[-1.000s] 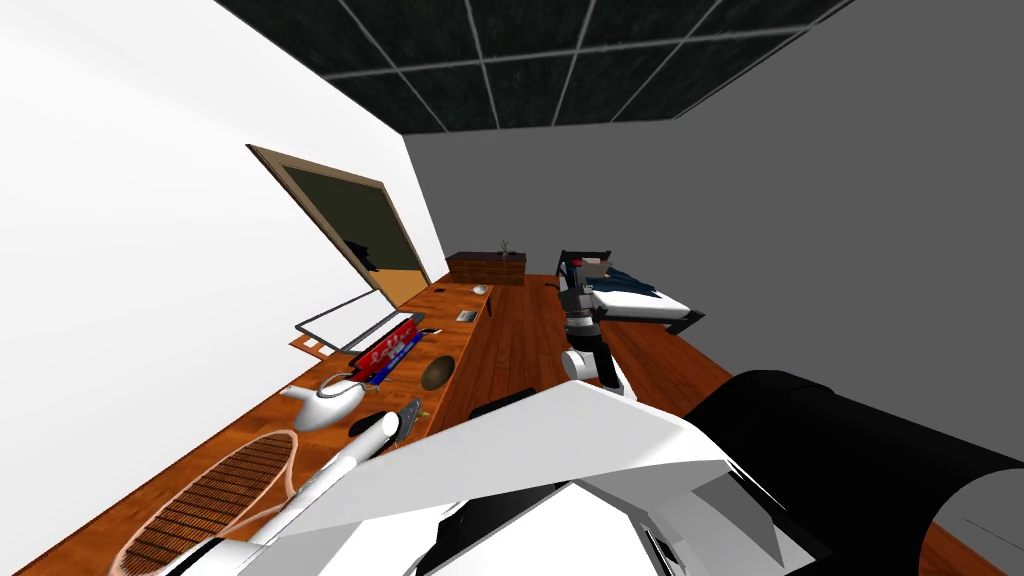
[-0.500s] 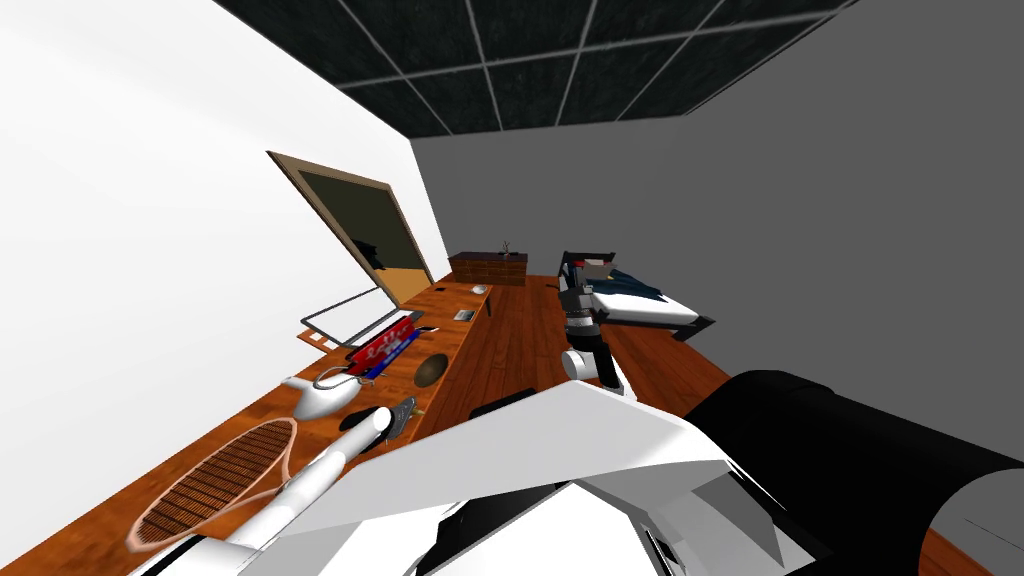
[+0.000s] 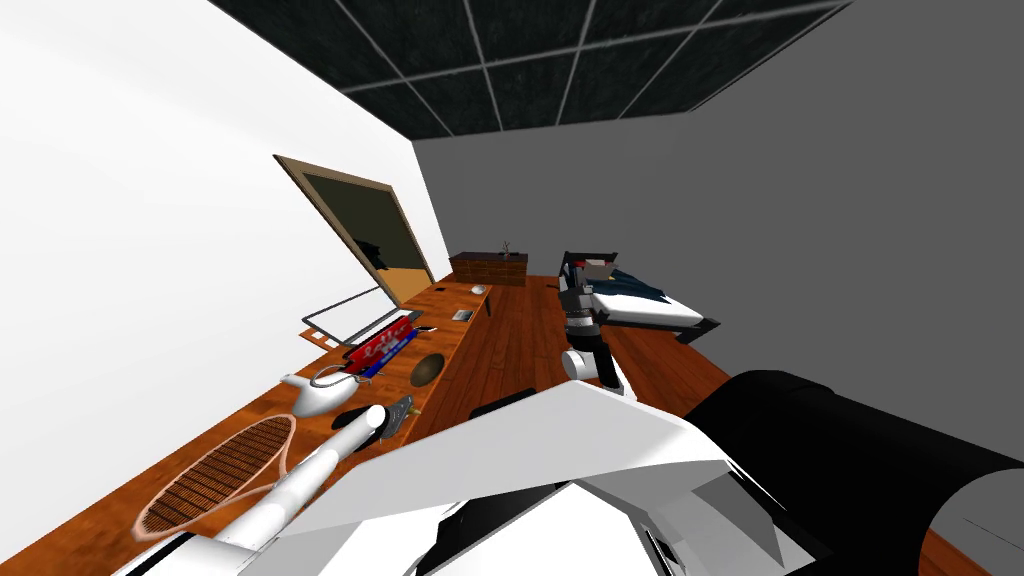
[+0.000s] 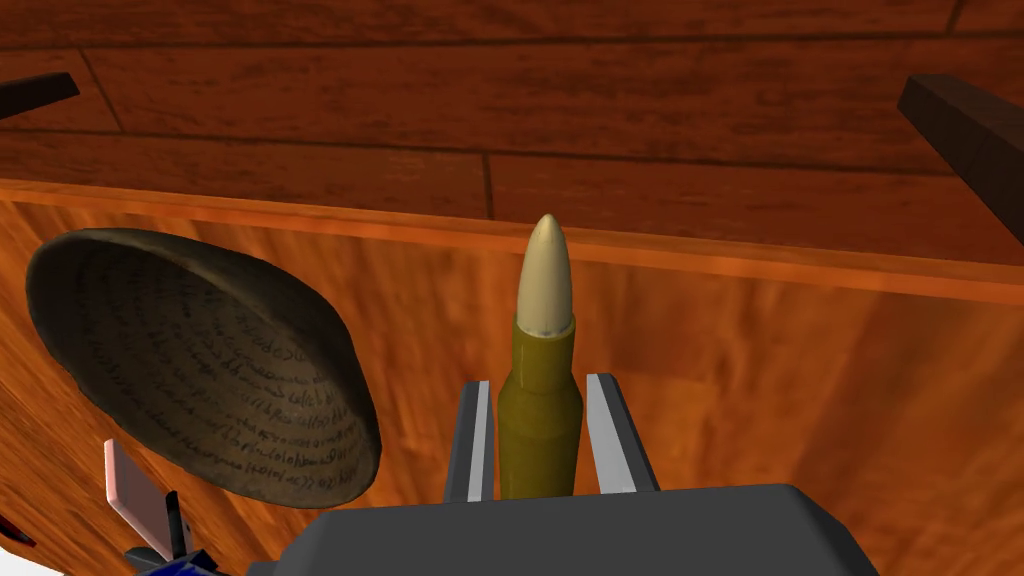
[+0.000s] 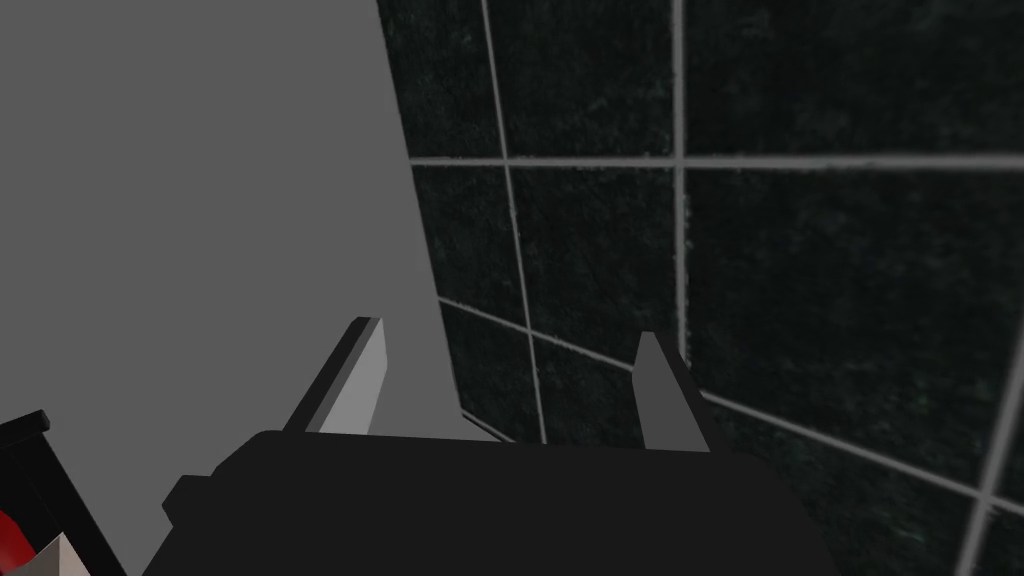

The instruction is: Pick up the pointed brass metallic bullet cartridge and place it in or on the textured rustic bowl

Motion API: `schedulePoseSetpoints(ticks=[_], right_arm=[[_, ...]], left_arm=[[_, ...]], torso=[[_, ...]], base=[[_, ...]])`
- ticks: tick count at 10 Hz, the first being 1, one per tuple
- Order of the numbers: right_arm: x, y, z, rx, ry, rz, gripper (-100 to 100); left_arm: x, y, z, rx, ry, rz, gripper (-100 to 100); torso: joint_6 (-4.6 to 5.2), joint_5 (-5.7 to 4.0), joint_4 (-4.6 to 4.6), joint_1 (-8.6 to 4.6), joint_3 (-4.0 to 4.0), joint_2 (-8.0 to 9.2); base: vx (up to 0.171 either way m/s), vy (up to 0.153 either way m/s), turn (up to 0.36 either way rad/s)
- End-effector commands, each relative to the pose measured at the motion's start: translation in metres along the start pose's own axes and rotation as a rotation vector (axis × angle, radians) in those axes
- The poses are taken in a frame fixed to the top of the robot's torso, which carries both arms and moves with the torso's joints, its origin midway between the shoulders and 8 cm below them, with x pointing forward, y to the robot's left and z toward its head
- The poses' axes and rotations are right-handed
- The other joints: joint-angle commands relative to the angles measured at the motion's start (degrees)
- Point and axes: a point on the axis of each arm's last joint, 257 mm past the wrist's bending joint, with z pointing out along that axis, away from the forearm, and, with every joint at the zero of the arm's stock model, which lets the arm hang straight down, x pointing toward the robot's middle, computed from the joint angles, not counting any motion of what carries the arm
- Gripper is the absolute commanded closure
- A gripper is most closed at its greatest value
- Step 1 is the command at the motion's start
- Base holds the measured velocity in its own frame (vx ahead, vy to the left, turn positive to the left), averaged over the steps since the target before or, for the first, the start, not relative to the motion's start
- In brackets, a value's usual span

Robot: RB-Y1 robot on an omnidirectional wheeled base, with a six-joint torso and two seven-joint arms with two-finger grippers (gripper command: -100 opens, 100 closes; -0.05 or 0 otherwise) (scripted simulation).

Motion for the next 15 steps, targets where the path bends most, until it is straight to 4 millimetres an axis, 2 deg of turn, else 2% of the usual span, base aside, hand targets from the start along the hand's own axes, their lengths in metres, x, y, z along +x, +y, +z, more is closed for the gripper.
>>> schedulePoseSetpoints(ticks=[1,4,15], right_arm=[[0.000,0.000,0.000,0.000,0.000,0.000,0],[0.000,0.000,0.000,0.000,0.000,0.000,0],[0.000,0.000,0.000,0.000,0.000,0.000,0]], left_arm=[[-0.006,-0.002,-0.005,-0.002,0.008,0.013,100],[-0.018,0.001,-0.016,-0.015,0.028,0.009,100],[-0.059,0.048,-0.071,-0.127,0.117,-0.083,100]], torso=[[0.00,0.00,0.00,0.00,0.00,0.00],[0.04,-0.03,0.01,-0.08,-0.06,-0.14],[0.09,0.01,-0.08,0.15,-0.31,-0.58]], base=[[0.003,-0.092,0.033],[0.046,-0.079,-0.018],[0.121,-0.015,-0.099]])
